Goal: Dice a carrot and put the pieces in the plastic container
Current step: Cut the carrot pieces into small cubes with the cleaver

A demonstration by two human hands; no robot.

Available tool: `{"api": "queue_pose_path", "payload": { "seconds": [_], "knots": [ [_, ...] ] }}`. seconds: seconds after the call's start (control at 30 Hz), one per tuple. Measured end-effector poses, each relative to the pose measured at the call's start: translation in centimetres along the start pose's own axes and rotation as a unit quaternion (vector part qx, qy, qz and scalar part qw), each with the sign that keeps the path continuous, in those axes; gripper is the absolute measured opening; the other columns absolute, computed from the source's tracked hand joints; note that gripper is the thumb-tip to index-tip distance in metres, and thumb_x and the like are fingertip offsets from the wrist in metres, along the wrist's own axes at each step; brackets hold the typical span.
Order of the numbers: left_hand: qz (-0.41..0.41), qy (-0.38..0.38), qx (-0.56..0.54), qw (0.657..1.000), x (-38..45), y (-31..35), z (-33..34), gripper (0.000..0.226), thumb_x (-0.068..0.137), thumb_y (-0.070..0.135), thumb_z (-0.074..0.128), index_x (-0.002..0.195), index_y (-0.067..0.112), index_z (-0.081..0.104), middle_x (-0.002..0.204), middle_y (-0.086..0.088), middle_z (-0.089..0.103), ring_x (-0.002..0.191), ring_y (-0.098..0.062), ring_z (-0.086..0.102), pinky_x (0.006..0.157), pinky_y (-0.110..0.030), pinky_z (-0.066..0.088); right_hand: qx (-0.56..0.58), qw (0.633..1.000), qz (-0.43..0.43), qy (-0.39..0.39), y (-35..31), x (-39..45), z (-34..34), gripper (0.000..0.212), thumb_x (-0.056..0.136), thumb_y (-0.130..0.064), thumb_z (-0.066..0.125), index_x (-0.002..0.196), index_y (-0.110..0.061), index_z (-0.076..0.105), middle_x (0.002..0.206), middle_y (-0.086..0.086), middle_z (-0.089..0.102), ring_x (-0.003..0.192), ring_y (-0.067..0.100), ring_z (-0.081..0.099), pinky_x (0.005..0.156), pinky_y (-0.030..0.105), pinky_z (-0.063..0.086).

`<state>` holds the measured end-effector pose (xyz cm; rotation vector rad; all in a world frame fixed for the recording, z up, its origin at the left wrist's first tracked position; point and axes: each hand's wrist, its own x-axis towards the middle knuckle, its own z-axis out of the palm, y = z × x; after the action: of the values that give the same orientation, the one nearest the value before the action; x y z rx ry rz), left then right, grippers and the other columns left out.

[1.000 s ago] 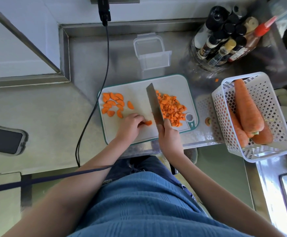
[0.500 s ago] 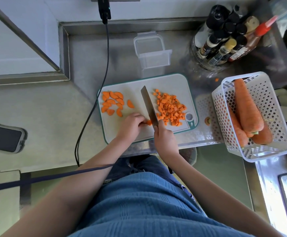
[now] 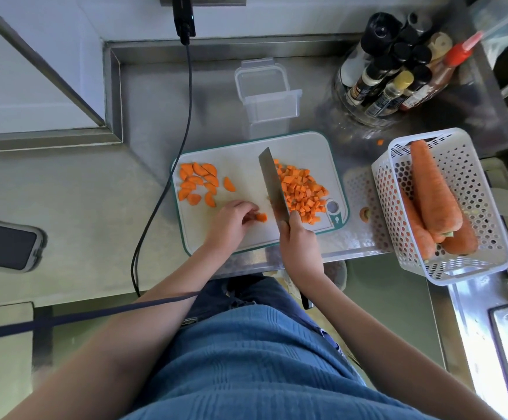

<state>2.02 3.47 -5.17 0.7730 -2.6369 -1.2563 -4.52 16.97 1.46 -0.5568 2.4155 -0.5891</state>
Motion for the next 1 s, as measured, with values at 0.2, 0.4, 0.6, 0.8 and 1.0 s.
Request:
{"api": "queue_pose_path", "payload": {
  "seconds": [0.2, 0.4, 0.6, 0.8, 1.0],
  "knots": [
    [-0.004, -0.002, -0.009, 1.0, -0.3, -0.1, -0.4, 0.015, 0.077, 0.001, 0.072, 0.091, 0.004, 0.073, 0.088, -0.009, 0.067, 0.081, -0.023, 0.064, 0.074, -0.033, 0.052, 0.006, 1.0, -0.008, -0.011, -0.6, -0.3, 1.2, 0.017, 0.103, -0.021, 0.03, 0.111, -0.01, 0.039, 0.064, 0.011, 0.053, 0.058, 0.033, 0.051, 0.048, 0.034, 0.037],
    [0.01, 0.001, -0.005, 1.0, -0.4, 0.1, -0.7, 0.016, 0.077, -0.003, 0.068, 0.088, 0.007, 0.074, 0.086, -0.005, 0.068, 0.079, -0.02, 0.063, 0.07, -0.019, 0.045, 0.007, 1.0, -0.008, -0.012, -0.5, 0.0, 2.0, 0.016, 0.103, -0.02, 0.03, 0.111, -0.01, 0.04, 0.069, 0.018, 0.058, 0.061, 0.037, 0.055, 0.052, 0.04, 0.043],
    [0.009, -0.001, -0.003, 1.0, -0.2, 0.1, -0.8, 0.016, 0.078, -0.003, 0.066, 0.087, 0.008, 0.075, 0.087, -0.006, 0.069, 0.08, -0.02, 0.063, 0.07, -0.025, 0.047, -0.018, 1.0, -0.001, -0.017, -0.6, 0.1, 2.6, 0.016, 0.103, -0.019, 0.031, 0.114, -0.01, 0.039, 0.069, 0.016, 0.058, 0.064, 0.036, 0.057, 0.052, 0.037, 0.042],
    [0.024, -0.007, 0.037, 0.999, 0.1, -0.3, -0.5, 0.002, 0.078, 0.004, 0.07, 0.078, 0.003, 0.071, 0.077, -0.01, 0.064, 0.07, -0.027, 0.06, 0.06, -0.04, 0.05, -0.094, 0.994, 0.024, -0.046, -0.7, 0.2, 3.1, 0.022, 0.101, -0.01, 0.031, 0.123, -0.01, 0.033, 0.085, 0.02, 0.063, 0.079, 0.037, 0.062, 0.062, 0.04, 0.047],
    [0.009, 0.005, 0.054, 0.998, 0.8, 0.3, 0.4, 0.005, 0.08, 0.009, 0.068, 0.083, 0.005, 0.07, 0.082, -0.008, 0.065, 0.075, -0.024, 0.06, 0.059, -0.026, 0.039, -0.094, 0.995, 0.033, -0.005, 0.1, 1.7, 0.6, 0.016, 0.101, -0.012, 0.032, 0.115, -0.008, 0.037, 0.081, 0.018, 0.06, 0.075, 0.039, 0.062, 0.063, 0.046, 0.051]
  ]
}}
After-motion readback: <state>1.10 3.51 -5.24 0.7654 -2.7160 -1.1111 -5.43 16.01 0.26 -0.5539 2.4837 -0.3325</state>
